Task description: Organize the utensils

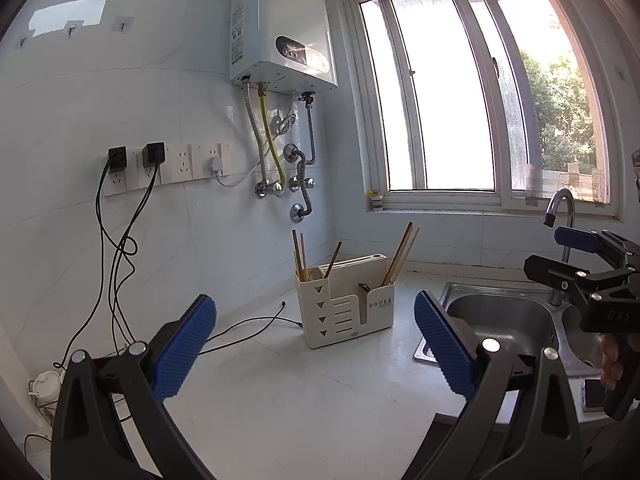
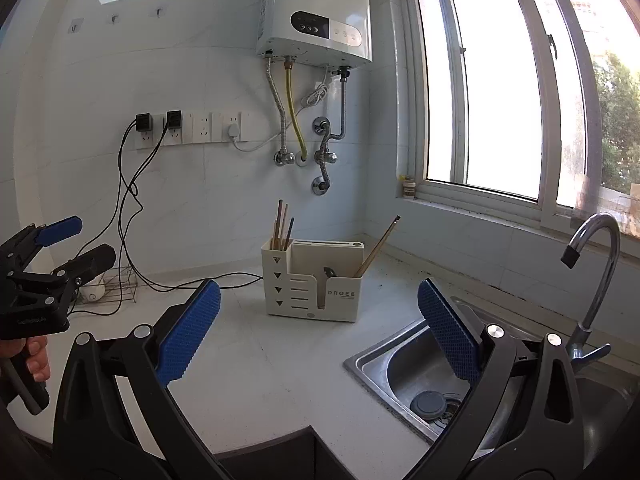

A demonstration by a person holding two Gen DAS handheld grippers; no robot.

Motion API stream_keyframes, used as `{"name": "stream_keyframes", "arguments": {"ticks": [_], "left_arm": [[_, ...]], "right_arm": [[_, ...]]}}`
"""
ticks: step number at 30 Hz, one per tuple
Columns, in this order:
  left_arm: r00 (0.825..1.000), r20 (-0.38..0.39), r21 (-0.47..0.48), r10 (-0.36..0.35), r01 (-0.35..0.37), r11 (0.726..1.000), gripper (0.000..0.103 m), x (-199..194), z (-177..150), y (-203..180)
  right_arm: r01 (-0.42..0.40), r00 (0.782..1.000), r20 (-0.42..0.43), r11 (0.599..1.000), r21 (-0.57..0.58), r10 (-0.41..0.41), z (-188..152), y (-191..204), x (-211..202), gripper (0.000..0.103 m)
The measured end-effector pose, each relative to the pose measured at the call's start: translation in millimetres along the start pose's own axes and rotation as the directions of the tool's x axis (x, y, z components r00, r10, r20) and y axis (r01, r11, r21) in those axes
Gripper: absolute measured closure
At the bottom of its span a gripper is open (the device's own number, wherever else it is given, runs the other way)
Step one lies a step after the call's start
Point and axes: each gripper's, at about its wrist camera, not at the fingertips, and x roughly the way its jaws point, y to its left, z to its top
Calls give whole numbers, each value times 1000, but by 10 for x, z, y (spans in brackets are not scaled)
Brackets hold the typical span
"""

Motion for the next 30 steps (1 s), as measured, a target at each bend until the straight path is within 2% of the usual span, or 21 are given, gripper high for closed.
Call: {"name": "stream_keyframes", "arguments": {"ticks": [13,30], "left_arm": [[999,-12,-1,38,-38,999,5,-145,-11,-89],[999,-8,28,44,-43,999,5,-210,-24,-132]], "right_arm": [[-12,1000,-17,1000,-4,12,-14,-54,-161,8],[-4,1000,-12,1000,-5,4,-20,-77,-190,8]]}}
